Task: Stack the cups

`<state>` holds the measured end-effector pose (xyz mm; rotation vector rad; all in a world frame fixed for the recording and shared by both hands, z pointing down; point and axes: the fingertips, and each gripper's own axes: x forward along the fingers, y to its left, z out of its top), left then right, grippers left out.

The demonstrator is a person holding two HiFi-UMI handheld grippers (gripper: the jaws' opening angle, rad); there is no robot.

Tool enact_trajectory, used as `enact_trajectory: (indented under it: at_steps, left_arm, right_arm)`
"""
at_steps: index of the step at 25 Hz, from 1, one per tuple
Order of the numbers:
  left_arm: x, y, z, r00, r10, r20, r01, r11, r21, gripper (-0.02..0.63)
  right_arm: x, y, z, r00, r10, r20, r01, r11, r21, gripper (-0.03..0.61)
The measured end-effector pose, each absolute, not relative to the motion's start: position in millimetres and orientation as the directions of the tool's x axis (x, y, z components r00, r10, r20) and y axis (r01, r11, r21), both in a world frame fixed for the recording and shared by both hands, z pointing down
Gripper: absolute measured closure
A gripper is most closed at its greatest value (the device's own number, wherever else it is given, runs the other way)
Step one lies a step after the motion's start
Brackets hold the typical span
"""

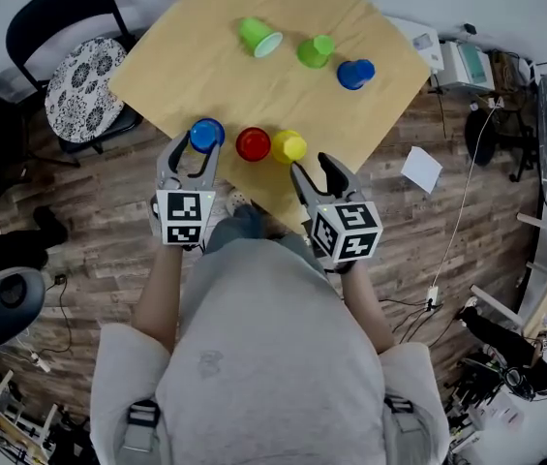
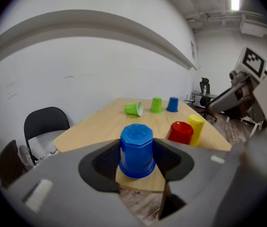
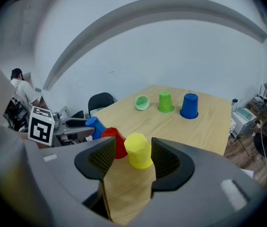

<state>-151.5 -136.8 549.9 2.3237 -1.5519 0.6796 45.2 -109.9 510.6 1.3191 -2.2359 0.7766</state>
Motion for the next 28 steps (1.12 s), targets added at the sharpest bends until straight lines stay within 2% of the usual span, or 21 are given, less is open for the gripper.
enact_trajectory:
  at_steps: [15, 17, 22, 28]
  left_arm:
    - [-122, -120, 570, 0.374, -0.743, 0.555, -0.883, -0.468, -0.031, 0.345]
    - [-120, -117, 568, 0.405, -0.734, 0.545, -0.874, -0.485, -0.004, 0.327]
    - [-136, -116, 534, 0.472, -0.747, 0.468, -0.865, -0.494, 0.083, 0.311]
    - [-176, -165, 448, 0.487, -0.815, 0.313, -0.872, -0.475, 0.117, 0.311]
  right_arm:
    - [56, -103, 509, -0.438, -0.66, 0.61, -0.897, 0.363, -0.251, 0.356]
    - [58, -104, 508, -0.432, -0.667, 0.607, -0.901, 0.355, -0.251, 0.356]
    - [82, -120, 490, -0.394, -0.716, 0.576, -0.919, 0.31, -0.244, 0.356]
    - [125, -156, 455, -0.321, -0.784, 0.531, -0.947, 0.252, -0.2, 0.356]
